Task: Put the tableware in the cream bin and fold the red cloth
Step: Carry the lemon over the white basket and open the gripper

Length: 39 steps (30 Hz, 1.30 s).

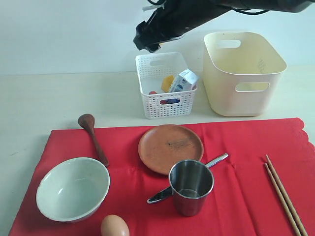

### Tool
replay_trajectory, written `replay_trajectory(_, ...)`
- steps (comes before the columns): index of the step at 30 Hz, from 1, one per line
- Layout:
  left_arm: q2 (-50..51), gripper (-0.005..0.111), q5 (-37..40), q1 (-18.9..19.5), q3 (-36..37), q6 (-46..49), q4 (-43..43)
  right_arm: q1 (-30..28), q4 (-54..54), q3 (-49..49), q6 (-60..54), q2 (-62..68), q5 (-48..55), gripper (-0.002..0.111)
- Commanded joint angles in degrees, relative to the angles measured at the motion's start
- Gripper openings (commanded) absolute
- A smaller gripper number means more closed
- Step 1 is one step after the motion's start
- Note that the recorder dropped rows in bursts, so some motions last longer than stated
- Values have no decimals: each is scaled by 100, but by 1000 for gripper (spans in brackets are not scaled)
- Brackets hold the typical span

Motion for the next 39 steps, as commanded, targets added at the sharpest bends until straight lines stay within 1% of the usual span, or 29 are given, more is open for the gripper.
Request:
replay_trajectory(1, -34, 0, -45, 12, 14, -4, 8, -310, 430, -815, 60, 705, 285, 0)
replay_trajectory(8, -34, 0, -45, 12, 14, -4, 8, -626, 937, -2117, 60, 1977, 961, 0)
replay_trajectory(13, -34, 0, -45, 12, 14, -4, 8, -651, 956, -2728, 129, 2547, 1205, 0)
replay_trajectory(15, -34, 0, -45, 12, 14, -4, 8, -651, 956, -2917, 205, 2734, 1215, 4)
replay_trajectory(18, -34, 0, -45, 12, 14, -4, 8, -651, 944, -3079, 205, 2924, 1204, 17)
replay_trajectory(23, -34, 0, -45, 12, 14, -4, 8, -718, 560, -3140, 501, 2973, 1121, 52)
replay_trajectory(25, -34, 0, -45, 12, 14, -4, 8, -745, 388, -3140, 706, 2962, 1121, 65)
replay_trajectory(26, -34, 0, -45, 12, 14, -4, 8, -755, 278, -3140, 839, 2948, 1154, 71)
replay_trajectory(28, -34, 0, -45, 12, 14, -4, 8, -776, 162, -3140, 965, 2896, 1212, 78)
replay_trajectory(30, -34, 0, -45, 12, 14, -4, 8, -776, 162, -3140, 965, 2829, 1336, 83)
replay_trajectory(32, -34, 0, -45, 12, 14, -4, 8, -776, 172, -3140, 965, 2746, 1431, 85)
replay_trajectory(39, -34, 0, -45, 12, 14, -4, 8, -776, 161, -3140, 942, 2286, 2006, 86)
